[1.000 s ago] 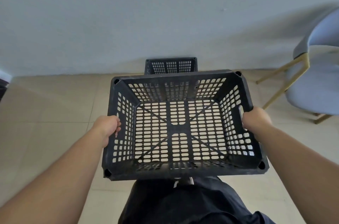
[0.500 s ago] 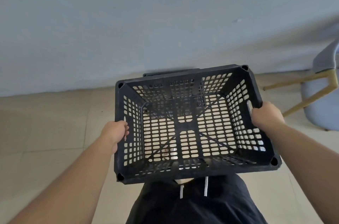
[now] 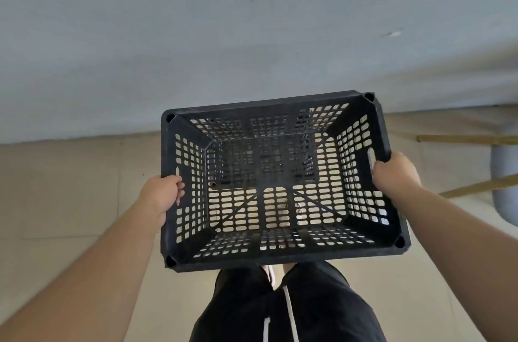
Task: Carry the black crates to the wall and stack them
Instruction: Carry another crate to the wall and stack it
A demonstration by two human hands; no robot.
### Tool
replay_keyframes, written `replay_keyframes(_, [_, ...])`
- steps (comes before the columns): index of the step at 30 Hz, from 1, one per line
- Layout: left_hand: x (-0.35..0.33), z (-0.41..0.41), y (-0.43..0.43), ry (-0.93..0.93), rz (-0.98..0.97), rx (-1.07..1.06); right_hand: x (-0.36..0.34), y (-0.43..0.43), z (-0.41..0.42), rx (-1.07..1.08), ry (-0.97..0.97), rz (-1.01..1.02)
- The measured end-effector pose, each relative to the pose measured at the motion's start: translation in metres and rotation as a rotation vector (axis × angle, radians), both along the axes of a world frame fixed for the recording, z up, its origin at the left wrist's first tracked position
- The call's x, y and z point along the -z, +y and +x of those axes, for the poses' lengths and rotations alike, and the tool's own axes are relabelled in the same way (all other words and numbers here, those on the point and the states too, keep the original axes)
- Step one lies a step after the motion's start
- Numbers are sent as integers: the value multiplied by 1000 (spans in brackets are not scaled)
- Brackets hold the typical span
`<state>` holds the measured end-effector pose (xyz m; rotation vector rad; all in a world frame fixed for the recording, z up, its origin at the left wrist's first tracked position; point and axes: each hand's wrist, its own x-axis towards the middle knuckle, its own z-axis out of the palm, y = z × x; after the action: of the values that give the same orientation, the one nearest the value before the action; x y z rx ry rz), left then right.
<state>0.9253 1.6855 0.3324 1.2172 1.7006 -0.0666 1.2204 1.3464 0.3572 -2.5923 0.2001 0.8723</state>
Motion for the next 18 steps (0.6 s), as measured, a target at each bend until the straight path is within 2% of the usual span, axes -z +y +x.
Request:
replay_keyframes(8, [90,58,55,28,19,23,94,60,64,12,16,1])
replay_keyframes(18, [196,99,103,3,14,48,200,101,96,34,2,-36])
